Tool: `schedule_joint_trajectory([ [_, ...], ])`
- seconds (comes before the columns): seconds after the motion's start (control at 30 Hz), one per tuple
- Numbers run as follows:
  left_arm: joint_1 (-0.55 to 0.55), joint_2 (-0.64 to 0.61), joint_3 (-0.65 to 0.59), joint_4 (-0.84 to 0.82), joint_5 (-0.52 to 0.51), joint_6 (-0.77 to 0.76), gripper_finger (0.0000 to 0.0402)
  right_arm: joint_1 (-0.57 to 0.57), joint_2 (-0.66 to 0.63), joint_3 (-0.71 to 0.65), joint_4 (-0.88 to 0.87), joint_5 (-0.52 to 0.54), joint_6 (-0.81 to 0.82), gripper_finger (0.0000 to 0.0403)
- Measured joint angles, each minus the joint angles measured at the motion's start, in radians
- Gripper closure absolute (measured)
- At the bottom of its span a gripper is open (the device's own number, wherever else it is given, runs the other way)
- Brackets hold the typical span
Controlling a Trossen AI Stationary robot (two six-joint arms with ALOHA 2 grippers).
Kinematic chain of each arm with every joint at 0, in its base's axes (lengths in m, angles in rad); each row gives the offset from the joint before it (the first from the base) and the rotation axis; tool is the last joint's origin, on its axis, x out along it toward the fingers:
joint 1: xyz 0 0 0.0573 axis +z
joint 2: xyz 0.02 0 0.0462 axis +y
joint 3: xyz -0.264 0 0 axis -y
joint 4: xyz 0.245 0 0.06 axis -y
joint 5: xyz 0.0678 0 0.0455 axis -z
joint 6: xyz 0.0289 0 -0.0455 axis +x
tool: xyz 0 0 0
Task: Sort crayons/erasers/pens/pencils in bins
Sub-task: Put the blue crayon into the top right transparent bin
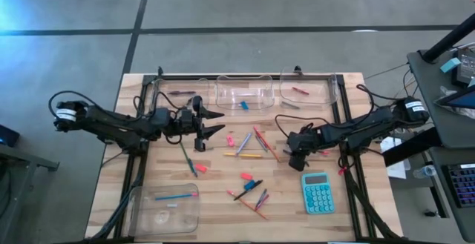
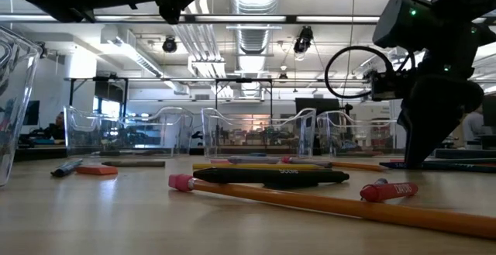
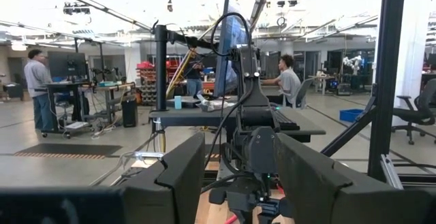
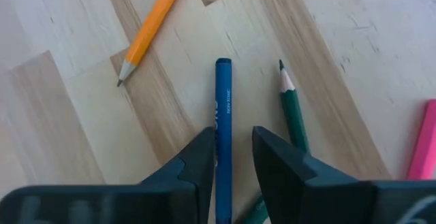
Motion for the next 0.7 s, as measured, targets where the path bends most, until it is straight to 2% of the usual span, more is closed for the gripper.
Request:
schedule_joint_trajectory([
  [0.3,0.0,0.0,0.0,0.0,-0.002,0.0,0.024,0.0,0.006,-0.001,-0.004,-0.003,0.001,0.0362],
  [0.7,0.0,0.0,0.0,0.0,-0.002,0.0,0.024,0.0,-0.008,0.03,-0.027,-0.004,0.021,0.0367],
])
